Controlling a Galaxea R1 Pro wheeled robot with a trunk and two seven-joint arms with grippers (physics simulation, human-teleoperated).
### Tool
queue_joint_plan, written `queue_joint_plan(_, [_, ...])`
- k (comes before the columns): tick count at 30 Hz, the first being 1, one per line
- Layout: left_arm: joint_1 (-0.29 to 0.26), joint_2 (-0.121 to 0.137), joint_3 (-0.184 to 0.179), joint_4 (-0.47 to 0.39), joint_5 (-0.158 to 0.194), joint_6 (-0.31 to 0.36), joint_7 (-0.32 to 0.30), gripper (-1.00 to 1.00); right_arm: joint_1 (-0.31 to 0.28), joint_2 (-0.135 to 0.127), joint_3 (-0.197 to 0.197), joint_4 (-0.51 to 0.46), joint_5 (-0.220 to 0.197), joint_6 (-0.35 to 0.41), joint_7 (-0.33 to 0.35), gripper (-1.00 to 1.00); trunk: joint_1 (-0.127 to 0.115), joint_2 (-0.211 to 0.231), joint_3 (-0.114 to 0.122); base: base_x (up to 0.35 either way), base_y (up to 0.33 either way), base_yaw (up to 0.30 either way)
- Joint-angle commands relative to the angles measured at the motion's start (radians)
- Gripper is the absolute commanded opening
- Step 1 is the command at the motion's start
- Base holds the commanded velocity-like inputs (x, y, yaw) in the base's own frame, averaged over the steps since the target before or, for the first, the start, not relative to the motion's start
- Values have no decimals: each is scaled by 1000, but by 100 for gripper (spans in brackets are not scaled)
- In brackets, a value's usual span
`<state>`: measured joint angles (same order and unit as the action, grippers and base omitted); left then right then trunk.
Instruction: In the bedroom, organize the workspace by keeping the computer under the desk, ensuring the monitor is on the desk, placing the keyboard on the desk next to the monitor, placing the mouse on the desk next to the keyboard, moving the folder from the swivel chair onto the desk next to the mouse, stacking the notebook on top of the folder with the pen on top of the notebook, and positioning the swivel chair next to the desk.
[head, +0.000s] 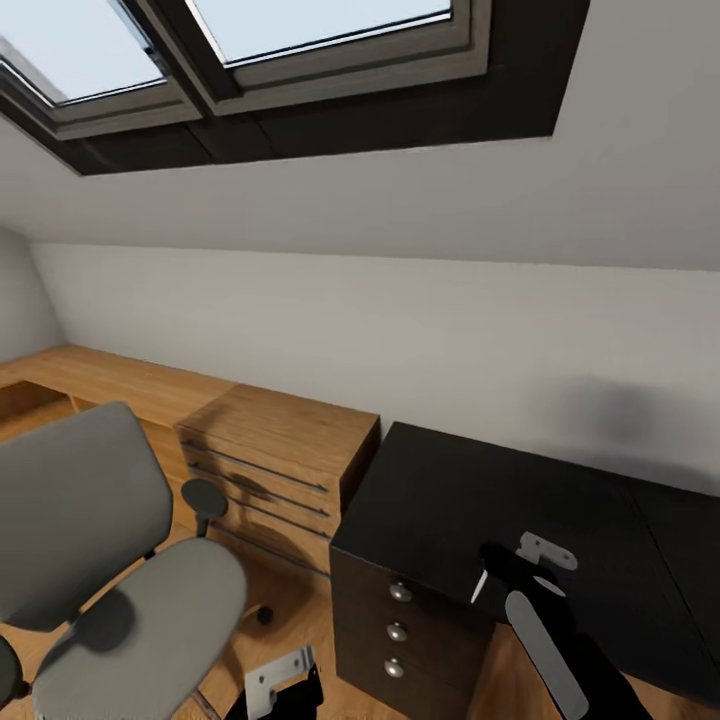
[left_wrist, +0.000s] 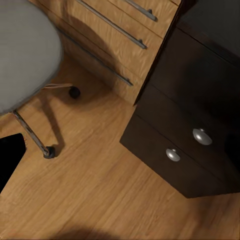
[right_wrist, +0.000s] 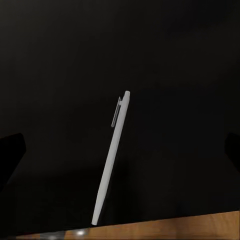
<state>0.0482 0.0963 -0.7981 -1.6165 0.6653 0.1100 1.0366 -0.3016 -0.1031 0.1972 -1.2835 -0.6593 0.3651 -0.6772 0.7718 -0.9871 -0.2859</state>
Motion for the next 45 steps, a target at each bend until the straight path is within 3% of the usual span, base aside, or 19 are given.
queue_joint_plan(1, [-1, 0, -1, -2, 0, 10, 5, 100, -2, -1, 7, 16, -2, 3, -8, 100, 0, -1, -2, 0, 0, 172])
queue_joint_plan(4, [-1, 0, -3, -2, -1, 10, 5, 100, -5, 1, 29, 63, 16, 2, -7, 100, 0, -1, -6, 0, 0, 172])
queue_joint_plan(6, [-1, 0, -5, -2, -1, 10, 5, 100, -16, 3, 53, 122, 56, -3, -7, 100, 0, -1, -9, 0, 0, 172])
queue_joint_plan(16, [-1, 0, -6, -2, -1, 10, 5, 100, -27, 23, 65, 155, 97, -14, -5, 100, 0, -1, -20, 0, 0, 155])
queue_joint_plan(18, [-1, 0, -6, -2, -1, 10, 5, 100, -28, 26, 73, 157, 149, -19, 6, 100, 0, -1, -21, 0, 0, 36])
queue_joint_plan(21, [-1, -5, -12, -3, -7, 4, 9, 100, -34, 27, 69, 163, 177, -21, 19, 100, 0, -1, -21, 0, 0, 13])
queue_joint_plan(25, [-1, -21, -34, -3, -12, -18, 8, 100, -38, 33, 69, 140, 173, -26, -3, 100, 0, -1, -21, 0, 0, 0])
queue_joint_plan(29, [-1, -29, -35, -3, -12, -14, 7, 100, -29, 32, 79, 118, 172, -28, -16, 100, 0, -1, -21, 0, 0, 0])
queue_joint_plan(34, [-1, -40, -57, -3, -12, -39, 7, 100, -25, 9, 64, 90, 169, -29, -22, 100, 19, -36, -37, 0, 0, 0])
queue_joint_plan(45, [-1, -41, -61, -3, -12, -46, 8, 100, -25, 7, 62, 79, 169, -29, -21, 100, 61, -113, -71, 0, 0, 0])
